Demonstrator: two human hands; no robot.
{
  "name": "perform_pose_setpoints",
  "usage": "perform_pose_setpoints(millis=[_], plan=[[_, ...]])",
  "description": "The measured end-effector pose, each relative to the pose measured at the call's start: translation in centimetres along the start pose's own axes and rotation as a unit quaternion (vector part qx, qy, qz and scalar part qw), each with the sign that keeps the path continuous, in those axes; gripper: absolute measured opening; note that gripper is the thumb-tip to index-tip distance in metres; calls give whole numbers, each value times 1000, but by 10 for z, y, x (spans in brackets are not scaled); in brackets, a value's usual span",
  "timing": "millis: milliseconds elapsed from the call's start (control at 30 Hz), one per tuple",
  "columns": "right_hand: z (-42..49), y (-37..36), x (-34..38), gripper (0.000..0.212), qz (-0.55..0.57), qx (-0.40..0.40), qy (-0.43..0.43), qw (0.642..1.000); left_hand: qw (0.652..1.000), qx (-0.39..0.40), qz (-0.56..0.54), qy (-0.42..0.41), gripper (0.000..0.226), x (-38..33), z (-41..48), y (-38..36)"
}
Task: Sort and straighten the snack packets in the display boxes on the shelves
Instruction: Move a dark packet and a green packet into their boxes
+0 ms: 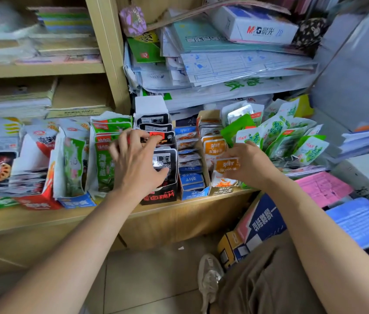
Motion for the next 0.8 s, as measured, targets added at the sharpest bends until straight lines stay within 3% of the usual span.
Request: perform_pose_setpoints(millis=[167,333,500,633,800], plan=[[-7,11,-1,33,26,113,-18,993,998,-29,-45,-32,63,-10,4,-4],[-10,16,0,33,74,148,-24,986,989,-41,-72,-125,49,-28,11,-9],[-8,14,-2,42,67,85,-35,994,984,46,-17,-170,60,-45,26,-22],[-4,8,-1,37,51,27,-25,998,982,106,63,-145,76,-55,42,-32],[0,-1,-5,46,28,2,-16,999,993,28,38,-108,34,-53,56,-34]])
Point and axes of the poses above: each hand's wrist, its own z-axis towards the middle knuckle, its own y-axis out of the back of the hand, x = y × z, the point moved 2 cm from there along z, towards the middle knuckle, and after that the axes turned 1 degree about -y, right-handed, at the moved point
